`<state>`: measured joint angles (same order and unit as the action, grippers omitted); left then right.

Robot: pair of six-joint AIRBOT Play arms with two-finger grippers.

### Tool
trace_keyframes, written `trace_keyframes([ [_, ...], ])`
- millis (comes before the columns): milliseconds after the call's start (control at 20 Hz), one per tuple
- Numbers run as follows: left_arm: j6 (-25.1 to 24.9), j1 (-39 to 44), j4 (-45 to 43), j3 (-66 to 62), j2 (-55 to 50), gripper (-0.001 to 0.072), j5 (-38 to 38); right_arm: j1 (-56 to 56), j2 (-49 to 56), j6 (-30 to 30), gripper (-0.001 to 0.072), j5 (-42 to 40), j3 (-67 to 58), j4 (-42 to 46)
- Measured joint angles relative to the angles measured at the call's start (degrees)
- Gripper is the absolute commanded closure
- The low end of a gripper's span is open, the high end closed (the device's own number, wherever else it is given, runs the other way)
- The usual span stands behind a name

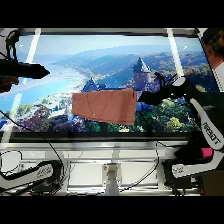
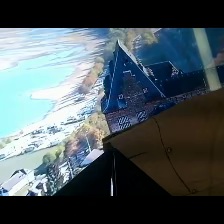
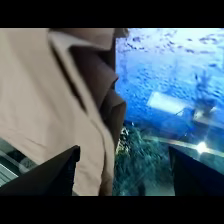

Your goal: Fold the clothes and pants, and hang the long-sleeved shirts on hangers.

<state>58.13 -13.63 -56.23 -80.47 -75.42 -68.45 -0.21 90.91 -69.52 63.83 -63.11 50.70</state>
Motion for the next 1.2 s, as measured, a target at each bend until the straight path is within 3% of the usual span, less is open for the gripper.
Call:
trace_keyframes([
  [450, 0.0, 0.0, 0.07, 0.0, 0.0, 0.0695, 0.0, 3.39, 6.1, 0.94, 0.0083, -3.1, 0.52, -6.78],
  [600, 0.0, 0.0, 0.07, 0.0, 0.0, 0.0695, 0.02, 4.48, 6.51, 1.95, 0.0115, -4.55, 0.57, -8.17],
  [800, 0.0, 0.0, 0.07, 0.0, 0.0, 0.0695, 0.02, 8.09, 6.78, 3.08, 0.0359, -6.64, -0.04, -8.07],
  [950, 0.0, 0.0, 0.07, 0.0, 0.0, 0.0695, 0.02, 10.88, 6.93, 4.74, 0.07, -7.3, -2.75, -6.93],
  [1200, 0.0, 0.0, 0.04, -0.02, 0.0, 0.0694, 0.04, 12.72, 6.21, 5.68, 0.0703, -8.0, -12.92, -7.17],
])
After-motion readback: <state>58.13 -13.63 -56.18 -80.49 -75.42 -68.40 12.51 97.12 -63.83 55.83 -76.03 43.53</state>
